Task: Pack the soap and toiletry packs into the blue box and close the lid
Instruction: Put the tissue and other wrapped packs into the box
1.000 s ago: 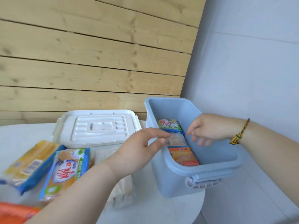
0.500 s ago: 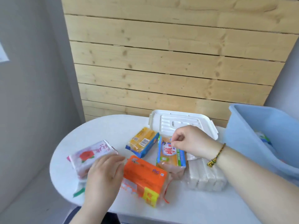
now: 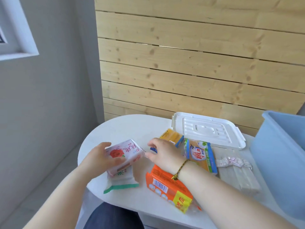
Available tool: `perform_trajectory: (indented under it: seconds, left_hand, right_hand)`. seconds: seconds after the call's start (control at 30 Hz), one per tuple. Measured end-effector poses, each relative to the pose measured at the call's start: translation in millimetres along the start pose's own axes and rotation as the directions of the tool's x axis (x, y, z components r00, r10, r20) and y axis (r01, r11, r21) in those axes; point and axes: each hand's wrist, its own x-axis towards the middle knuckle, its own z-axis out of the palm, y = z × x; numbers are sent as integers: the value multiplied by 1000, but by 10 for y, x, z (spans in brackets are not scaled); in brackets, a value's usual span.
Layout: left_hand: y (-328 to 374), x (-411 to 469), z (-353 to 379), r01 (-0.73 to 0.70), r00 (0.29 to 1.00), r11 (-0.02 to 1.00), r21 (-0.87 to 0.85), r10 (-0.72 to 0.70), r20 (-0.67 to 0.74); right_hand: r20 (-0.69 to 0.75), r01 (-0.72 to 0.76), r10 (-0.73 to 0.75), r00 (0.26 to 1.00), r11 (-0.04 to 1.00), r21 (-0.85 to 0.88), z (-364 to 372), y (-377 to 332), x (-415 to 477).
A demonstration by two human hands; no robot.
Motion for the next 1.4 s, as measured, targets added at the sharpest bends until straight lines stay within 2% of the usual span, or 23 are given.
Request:
perform_trajectory:
  seconds: [0.07, 0.17, 0.23, 0.3, 0.33, 0.4, 0.43, 0.47, 0.53, 0.57, 0.6, 0.63, 0.73, 0.8, 0.87, 0.93, 1.0, 1.07, 1.13, 1.3, 1.4]
  left_hand:
    - [12, -3, -17, -18, 999, 1000, -13, 18, -49]
    - [-19, -113, 37, -124, 975, 988, -91, 104, -198]
    - [-64, -210, 101, -165, 952, 968, -188, 106, -289]
    - [-103, -283, 145, -147, 944, 926, -347, 26, -328]
    - [-129, -298, 155, -114, 945, 879, -464, -48, -323]
    - [-138, -340, 139, -68, 945, 698, -713, -184, -270]
    - [-118, -365, 135, -53, 947, 580, -813, -229, -225]
    - [-91, -382, 142, -44, 950, 487, -872, -250, -188]
    - [-5, -415, 181, -40, 954, 428, -903, -253, -162]
    - [23, -418, 214, -37, 959, 441, -897, -237, -156]
    - [41, -416, 242, -34, 964, 465, -885, -217, -151]
    - [51, -415, 245, -32, 969, 508, -861, -196, -151]
    - [5, -355, 213, -52, 957, 729, -683, -159, -243]
    - [-74, -261, 191, -5, 946, 887, -462, -145, -289]
    - [-115, -166, 209, 79, 960, 989, -128, -110, -256]
    - [-97, -92, 261, 131, 978, 985, 114, -110, -175]
    - [-70, -69, 348, 135, 988, 961, 241, -111, -111]
    - [-61, -47, 413, 122, 990, 930, 346, -89, -110]
    - [-37, -17, 418, 134, 987, 901, 413, -85, -135]
    - [80, 13, 513, 120, 992, 830, 545, -85, -88]
    - [112, -3, 571, 104, 994, 844, 526, -76, -75]
  right_hand:
    - [13, -88, 87, 996, 994, 66, 50, -120, 70]
    - [23, -142, 143, 989, 989, -50, 168, -355, 110]
    - [1, -146, 147, 989, 986, -83, 266, -454, 122]
    - [8, -146, 146, 989, 988, 51, 342, -481, 145]
    - [-15, -136, 141, 990, 973, 186, 368, -480, 152]
    - [-153, -92, 202, 967, 842, 532, 397, -489, 138]
    - [-187, -71, 272, 944, 721, 690, 418, -493, 139]
    - [-142, -78, 332, 933, 570, 818, 433, -492, 139]
    - [71, -178, 334, 940, 301, 937, 513, -504, 137]
    - [153, -236, 308, 939, 251, 939, 559, -513, 132]
    - [177, -257, 297, 938, 258, 931, 580, -517, 124]
    - [155, -250, 307, 939, 302, 920, 578, -514, 127]
    - [34, -204, 360, 932, 444, 873, 483, -407, 146]
    - [-14, -181, 370, 929, 487, 854, 379, -321, 136]
    - [-49, -168, 370, 928, 531, 831, 305, -247, 112]
    - [-80, -154, 360, 929, 575, 803, 250, -175, 76]
    - [-115, -131, 359, 926, 592, 795, 186, -97, 34]
    - [-149, -111, 367, 918, 600, 792, 109, -16, -1]
    - [-154, -108, 373, 915, 593, 798, 21, 38, -37]
    - [-171, -72, 345, 923, 591, 804, -182, 147, -140]
    - [-210, -46, 340, 917, 613, 789, -331, 211, -250]
